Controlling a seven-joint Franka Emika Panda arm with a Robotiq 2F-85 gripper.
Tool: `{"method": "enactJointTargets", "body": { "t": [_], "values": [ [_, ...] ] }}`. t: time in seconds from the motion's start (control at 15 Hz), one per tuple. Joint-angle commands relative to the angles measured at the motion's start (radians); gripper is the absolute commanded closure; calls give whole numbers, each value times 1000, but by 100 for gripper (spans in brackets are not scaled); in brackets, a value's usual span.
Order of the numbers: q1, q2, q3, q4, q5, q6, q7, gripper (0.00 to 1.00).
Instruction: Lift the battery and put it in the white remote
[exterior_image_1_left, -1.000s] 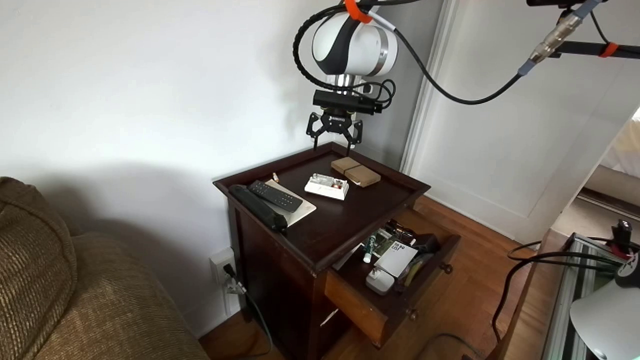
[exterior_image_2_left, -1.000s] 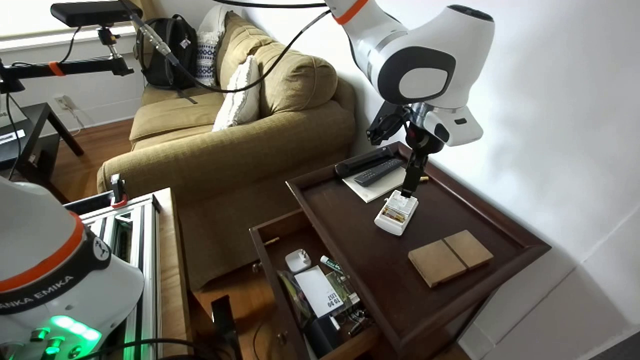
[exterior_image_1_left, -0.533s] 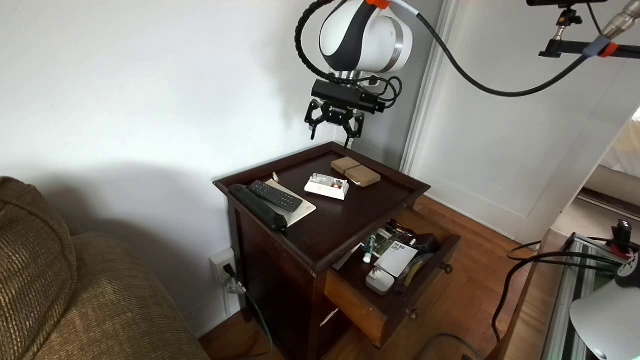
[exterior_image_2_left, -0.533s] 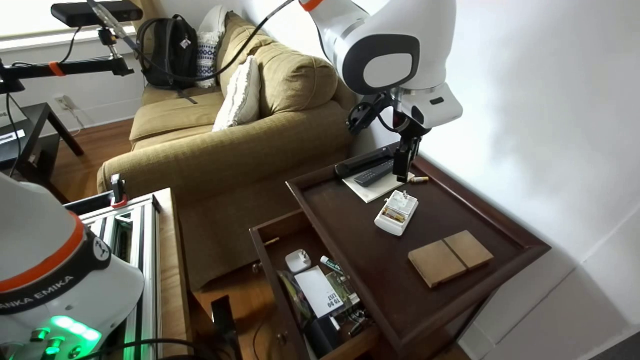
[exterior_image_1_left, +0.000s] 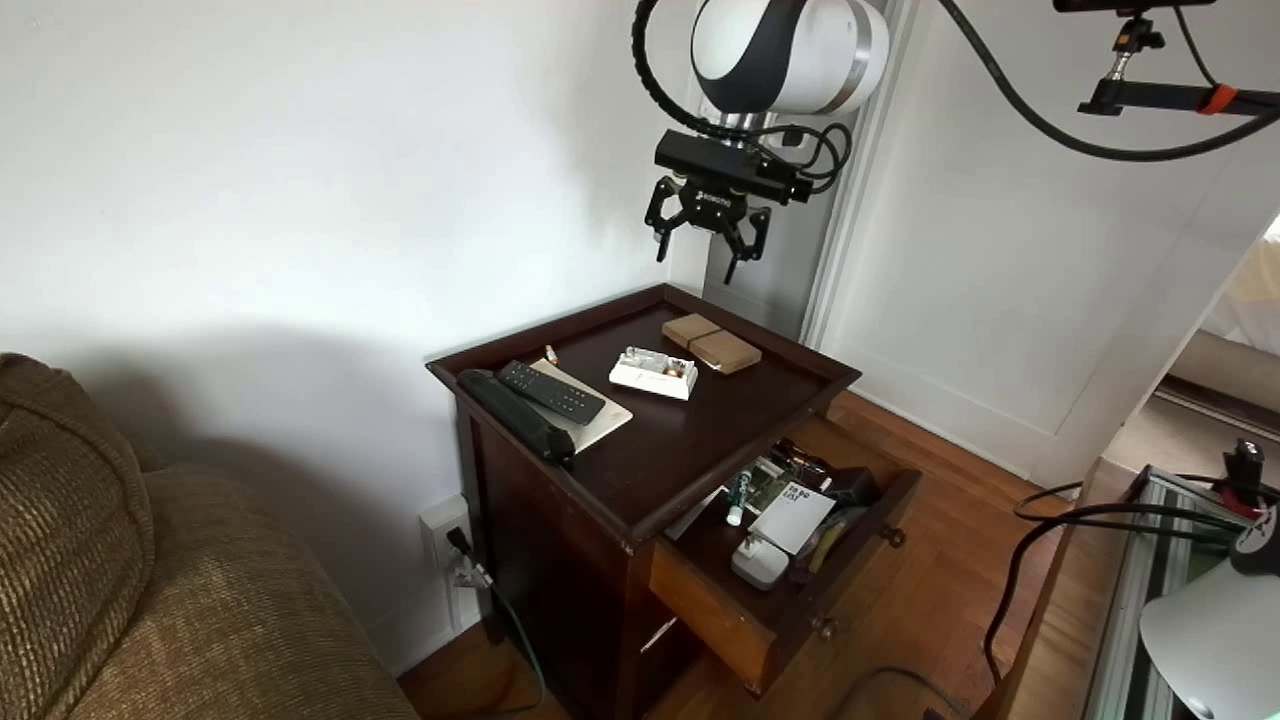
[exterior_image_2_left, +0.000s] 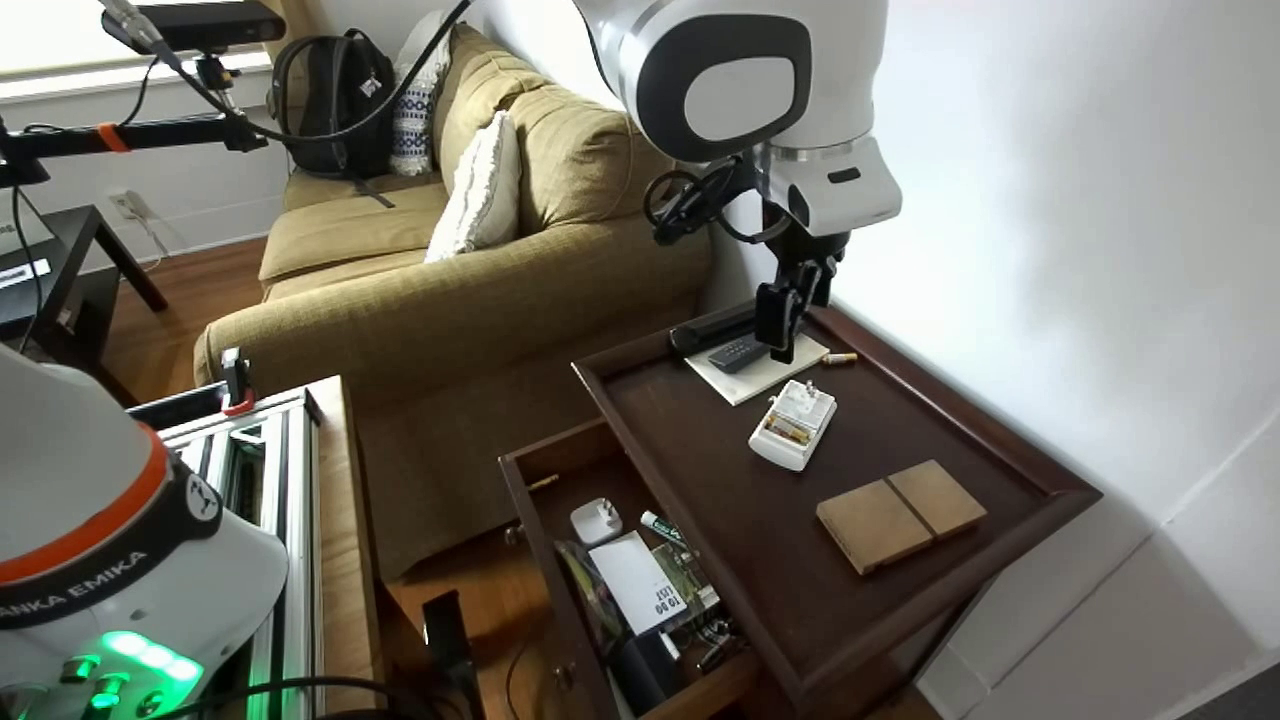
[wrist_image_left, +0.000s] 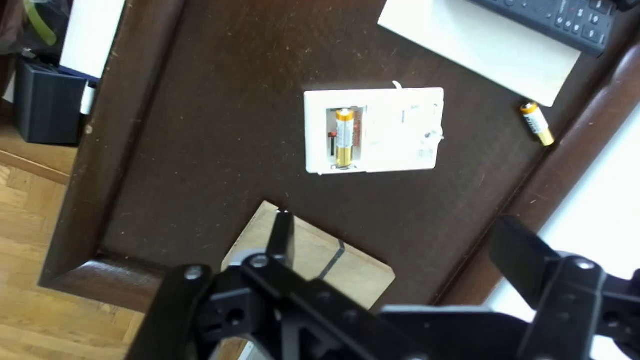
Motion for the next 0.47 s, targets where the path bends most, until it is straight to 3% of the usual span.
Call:
{"method": "enactJointTargets", "body": {
  "t": [0.0,0.4],
  "values": [
    [-32,-21,23,-16,-30,-3,23,0],
    [-44,-76,22,-60,-46,-10,33,0]
  ]
}}
